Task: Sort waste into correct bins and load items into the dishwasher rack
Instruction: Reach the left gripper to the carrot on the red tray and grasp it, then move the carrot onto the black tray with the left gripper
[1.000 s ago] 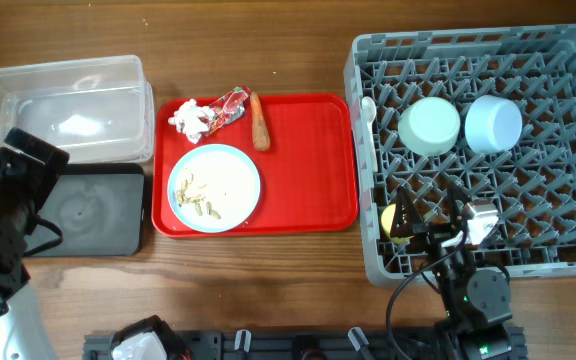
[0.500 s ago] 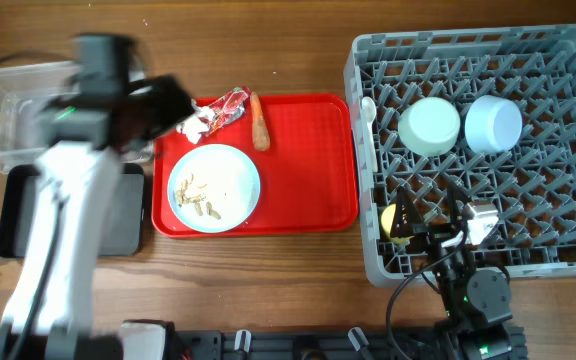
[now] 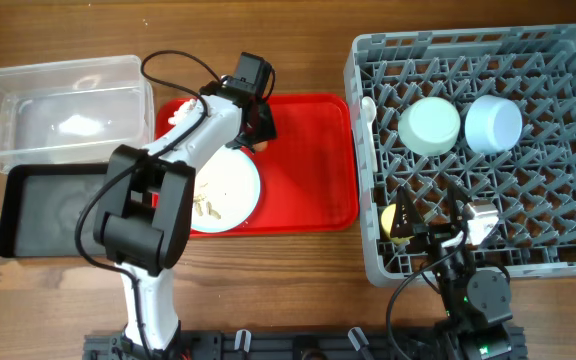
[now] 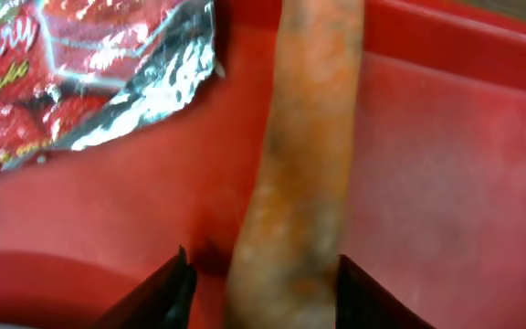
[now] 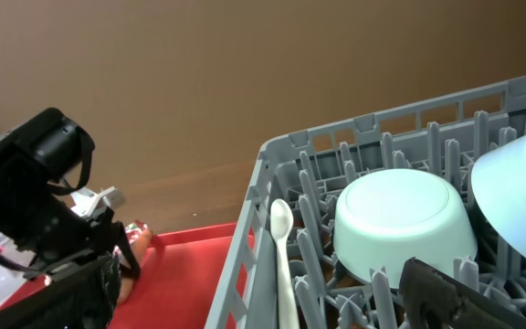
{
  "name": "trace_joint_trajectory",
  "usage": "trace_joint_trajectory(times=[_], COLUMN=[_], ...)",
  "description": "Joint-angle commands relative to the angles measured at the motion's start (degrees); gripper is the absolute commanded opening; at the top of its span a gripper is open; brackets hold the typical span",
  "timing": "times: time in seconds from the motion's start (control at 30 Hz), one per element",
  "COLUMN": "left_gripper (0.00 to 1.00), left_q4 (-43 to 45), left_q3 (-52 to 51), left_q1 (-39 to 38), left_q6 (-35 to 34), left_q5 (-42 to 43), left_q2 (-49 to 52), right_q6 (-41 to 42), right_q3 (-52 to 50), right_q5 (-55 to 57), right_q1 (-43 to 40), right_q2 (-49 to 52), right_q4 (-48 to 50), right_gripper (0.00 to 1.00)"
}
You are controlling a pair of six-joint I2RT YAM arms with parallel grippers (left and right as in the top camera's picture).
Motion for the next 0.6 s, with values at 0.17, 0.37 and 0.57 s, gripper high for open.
trace_joint_trajectory(times=[0.17,0.37,0.57], left_gripper=[0.1,0.09,0.04], left_q4=[-1.7,-16.15,-41.88], left_q3=[2.58,8.85,7.98], left_q1=[0.15,4.17,15.89], left_q6=[1.49,-2.62,-19.47], left_q5=[0.04,-0.02,-11.78], left_q2=[-2.16,-14.53,-25.27], right_q6=[-1.09,-1.07,-1.07], right_q3=[-0.07,-0.07,-0.07], right_q5=[-0.72,-0.72,-0.72], right_q1=[0.13,0.13,0.13], right_q2=[-0.72,-0.72,-0.72], right_q4=[0.39,0.39,0.39], right_gripper=[1.0,1.0,1.0])
